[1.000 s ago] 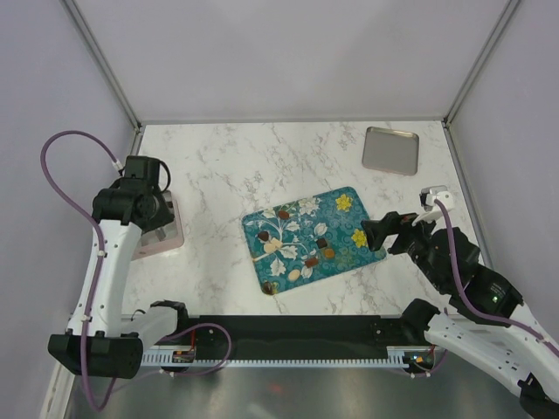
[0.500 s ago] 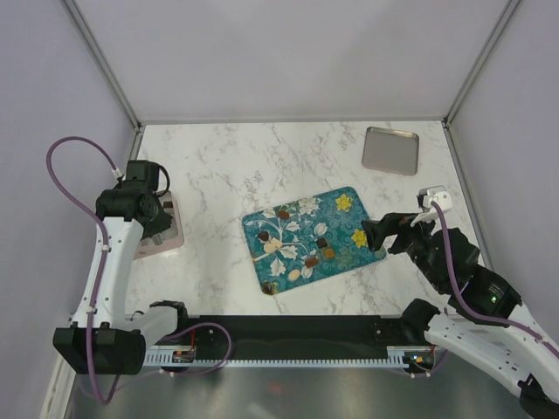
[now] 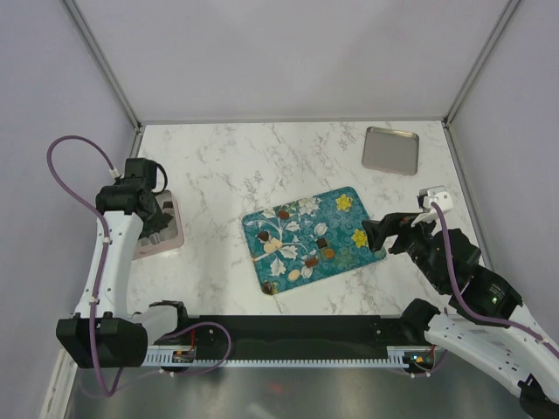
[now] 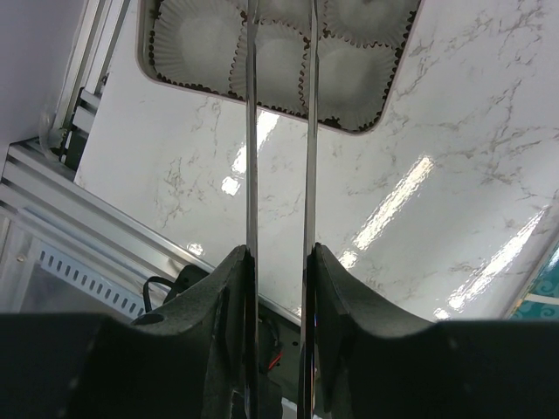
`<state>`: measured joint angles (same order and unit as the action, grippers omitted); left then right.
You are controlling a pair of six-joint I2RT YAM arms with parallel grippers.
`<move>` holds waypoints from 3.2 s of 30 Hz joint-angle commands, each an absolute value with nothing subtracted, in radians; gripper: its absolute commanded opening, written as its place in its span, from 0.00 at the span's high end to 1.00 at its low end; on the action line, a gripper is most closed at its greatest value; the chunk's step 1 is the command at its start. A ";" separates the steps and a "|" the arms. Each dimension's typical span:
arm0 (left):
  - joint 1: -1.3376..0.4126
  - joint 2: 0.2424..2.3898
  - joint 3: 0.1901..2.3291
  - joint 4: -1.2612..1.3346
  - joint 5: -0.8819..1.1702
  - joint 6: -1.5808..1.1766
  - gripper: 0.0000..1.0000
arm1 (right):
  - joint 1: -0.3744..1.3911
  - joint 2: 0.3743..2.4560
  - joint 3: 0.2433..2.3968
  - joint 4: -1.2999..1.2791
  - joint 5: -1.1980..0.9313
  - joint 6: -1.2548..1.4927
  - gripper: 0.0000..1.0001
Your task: Pack the chocolate
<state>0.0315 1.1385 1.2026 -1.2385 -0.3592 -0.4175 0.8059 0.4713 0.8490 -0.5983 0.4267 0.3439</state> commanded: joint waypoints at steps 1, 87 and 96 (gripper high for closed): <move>0.037 1.147 1.209 -1.207 -0.379 -0.379 0.60 | 0.808 0.459 0.871 -0.577 0.453 0.330 0.05; -0.861 1.519 1.335 -0.920 -0.193 -0.500 0.51 | 0.810 0.574 0.956 -0.632 0.574 0.365 0.06; -0.864 1.491 1.325 -0.966 -0.158 -0.543 0.59 | 0.808 0.561 0.953 -0.632 0.568 0.365 0.06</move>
